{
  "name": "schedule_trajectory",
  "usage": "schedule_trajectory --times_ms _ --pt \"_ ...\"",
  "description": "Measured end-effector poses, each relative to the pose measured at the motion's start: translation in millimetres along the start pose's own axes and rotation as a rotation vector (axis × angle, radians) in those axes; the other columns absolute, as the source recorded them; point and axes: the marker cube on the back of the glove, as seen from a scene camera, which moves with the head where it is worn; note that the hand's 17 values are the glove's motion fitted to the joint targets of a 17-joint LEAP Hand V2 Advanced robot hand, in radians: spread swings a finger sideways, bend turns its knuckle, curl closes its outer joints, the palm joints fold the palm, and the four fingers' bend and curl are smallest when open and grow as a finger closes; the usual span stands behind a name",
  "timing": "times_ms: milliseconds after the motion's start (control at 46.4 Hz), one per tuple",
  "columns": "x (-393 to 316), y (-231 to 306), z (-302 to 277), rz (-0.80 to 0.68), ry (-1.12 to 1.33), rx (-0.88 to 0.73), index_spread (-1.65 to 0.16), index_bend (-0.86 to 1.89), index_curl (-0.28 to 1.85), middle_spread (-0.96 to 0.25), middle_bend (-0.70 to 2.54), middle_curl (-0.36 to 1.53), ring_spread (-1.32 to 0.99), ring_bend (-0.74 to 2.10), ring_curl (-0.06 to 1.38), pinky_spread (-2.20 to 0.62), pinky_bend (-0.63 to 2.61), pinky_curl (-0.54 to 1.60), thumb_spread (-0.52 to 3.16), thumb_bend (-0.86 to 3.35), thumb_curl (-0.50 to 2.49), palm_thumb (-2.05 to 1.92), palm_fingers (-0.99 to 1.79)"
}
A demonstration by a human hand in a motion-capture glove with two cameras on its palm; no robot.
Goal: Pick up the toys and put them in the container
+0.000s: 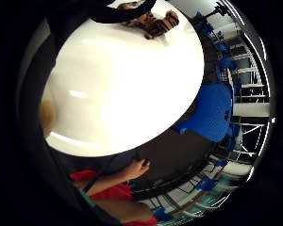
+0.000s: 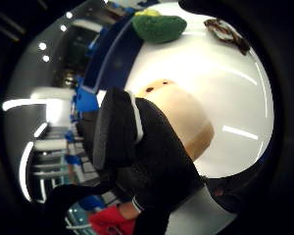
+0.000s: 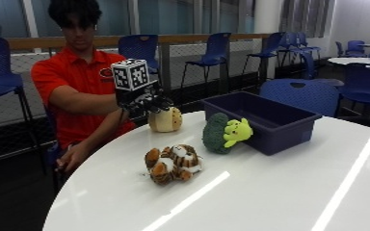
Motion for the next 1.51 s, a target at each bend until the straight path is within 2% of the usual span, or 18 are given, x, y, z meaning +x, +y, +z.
schedule_trajectory --times_ms 151,323,496,689,948,1013,1185,1207,1228,1250,1336,1508 --pt "-3.4 5.0 -0.5 -0.011 -0.018 0.017 -0.23 0.17 0.08 -0.09 0.19 0.09 -0.08 0.16 0.03 0.00 0.59 0.18 0.81 -0.08 0.00 -0.13 -0.01" --pt "-16.7 13.0 4.5 -0.066 -0.063 0.029 -0.28 0.17 0.13 -0.11 0.19 0.14 -0.10 0.18 0.06 0.00 0.66 0.23 1.03 -0.09 0.01 -0.15 -0.04" --pt "-39.3 8.6 9.9 -0.114 -0.086 0.041 -0.30 0.17 0.17 -0.11 0.18 0.18 -0.11 0.19 0.09 0.00 0.70 0.26 1.07 -0.10 0.02 -0.16 -0.04" --pt "-65.2 3.5 28.7 -0.148 -0.036 -0.022 -0.33 0.17 0.21 -0.11 0.17 0.21 -0.12 0.19 0.11 0.01 0.76 0.29 1.08 -0.08 0.05 -0.12 -0.05" --pt "-78.5 -6.7 78.1 -0.135 0.043 -0.168 -0.35 0.15 0.22 -0.09 0.13 0.21 -0.08 0.17 0.14 0.04 1.00 0.36 1.09 -0.03 0.12 -0.03 -0.08" --pt "-80.3 -7.1 80.9 -0.116 0.066 -0.185 -0.37 0.18 0.23 -0.10 0.13 0.21 -0.08 0.22 0.16 0.03 1.06 0.38 1.11 -0.01 0.14 0.02 0.02" --pt "-89.0 -5.0 81.2 -0.098 0.136 -0.185 -0.41 0.18 0.24 -0.13 0.16 0.20 -0.19 0.58 0.24 -0.12 1.01 0.36 1.19 0.06 0.21 0.17 0.30" --pt "-89.4 -5.6 80.8 -0.099 0.133 -0.183 -0.41 0.16 0.23 -0.12 0.14 0.19 -0.17 0.53 0.22 -0.09 1.03 0.36 1.17 0.03 0.21 0.14 0.19" --pt "-90.2 -6.2 80.4 -0.102 0.130 -0.178 -0.41 0.18 0.25 -0.16 0.18 0.21 -0.23 0.67 0.29 -0.18 1.05 0.38 1.21 0.06 0.23 0.20 0.44" --pt "-91.5 -6.6 80.1 -0.107 0.129 -0.171 -0.41 0.16 0.23 -0.18 0.20 0.21 -0.26 0.70 0.27 -0.24 1.07 0.36 1.24 0.09 0.25 0.24 0.58" --pt "-99.6 -7.2 78.6 -0.137 0.147 -0.129 -0.40 0.17 0.23 -0.25 0.31 0.25 -0.36 0.79 0.30 -0.33 1.05 0.35 1.24 0.19 0.32 0.44 0.83" --pt "-94.2 -26.7 54.4 -0.150 0.090 -0.079 -0.41 0.21 0.29 -0.36 0.44 0.33 -0.46 0.90 0.39 -0.39 1.03 0.39 0.99 0.25 0.46 0.65 1.01"
